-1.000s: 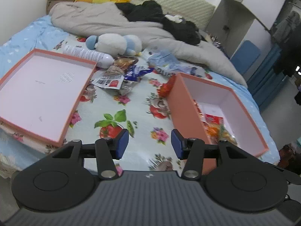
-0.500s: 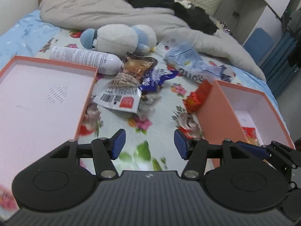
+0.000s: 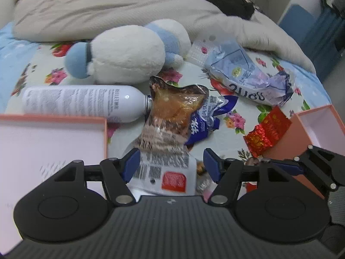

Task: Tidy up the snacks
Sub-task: 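Grasp the brown shrimp-cracker bag with the left tool while the right tool grasps a clear wrapper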

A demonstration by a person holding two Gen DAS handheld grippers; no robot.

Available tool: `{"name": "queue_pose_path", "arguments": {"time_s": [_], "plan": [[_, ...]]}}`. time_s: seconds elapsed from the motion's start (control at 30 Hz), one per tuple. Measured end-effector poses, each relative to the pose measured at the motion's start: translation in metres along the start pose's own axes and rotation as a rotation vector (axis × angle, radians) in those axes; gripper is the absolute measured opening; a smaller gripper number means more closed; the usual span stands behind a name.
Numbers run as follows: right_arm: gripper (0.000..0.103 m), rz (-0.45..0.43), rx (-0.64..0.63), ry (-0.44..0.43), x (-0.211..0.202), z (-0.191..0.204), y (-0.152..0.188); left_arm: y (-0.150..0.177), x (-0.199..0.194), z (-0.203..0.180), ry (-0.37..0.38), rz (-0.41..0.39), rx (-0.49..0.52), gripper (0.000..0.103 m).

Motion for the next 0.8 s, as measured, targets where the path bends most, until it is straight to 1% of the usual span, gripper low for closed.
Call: {"name": "queue_pose_path", "arguments": {"time_s": [0.03, 0.07, 0.3, 0.43, 0.5, 0.57, 0.7, 0.73, 0.77, 0.8], "plan": [[0.078, 0.017, -0.024, -0.02, 0.007, 0.003, 0.0, -0.002, 0.006, 0.003, 0.0, 0.007, 0.009, 0.075], [0.078, 0.028, -0.043, -0.034, 0.012, 0.004, 0.001, -0.004, 0.012, 0.005, -0.001, 0.014, 0.017, 0.076], [0.078, 0.071, -0.245, -0.067, 0.043, 0.014, 0.002, -0.013, 0.052, 0.012, 0.035, 0.05, 0.058, 0.076], [0.078, 0.1, -0.333, -0.118, 0.056, 0.02, 0.007, -0.017, 0.066, 0.01, 0.055, 0.056, 0.067, 0.076], [0.078, 0.123, -0.367, -0.123, 0.063, 0.019, 0.01, -0.017, 0.072, 0.009, 0.065, 0.058, 0.067, 0.076], [0.078, 0.141, -0.391, -0.128, 0.069, 0.018, 0.013, -0.016, 0.079, 0.009, 0.072, 0.069, 0.053, 0.076], [0.077, 0.168, -0.392, -0.137, 0.078, 0.02, 0.019, -0.012, 0.09, 0.008, 0.074, 0.086, 0.051, 0.075], [0.077, 0.163, -0.386, -0.139, 0.079, 0.02, 0.018, -0.011, 0.092, 0.007, 0.078, 0.088, 0.045, 0.072], [0.074, 0.16, -0.373, -0.142, 0.079, 0.02, 0.018, -0.01, 0.092, 0.006, 0.083, 0.088, 0.04, 0.068], [0.074, 0.164, -0.359, -0.141, 0.079, 0.019, 0.017, -0.009, 0.092, 0.006, 0.084, 0.087, 0.039, 0.068]]}}
Point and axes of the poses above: each gripper's, at about its wrist camera, not at the fingertips, and x roughly the way its jaws point, z to its left, y to its underside, the point moved 10 cm from there along x, roughly the way its jaws point, and after that the axes turned 10 degrees about -z, right-handed, at the moved point
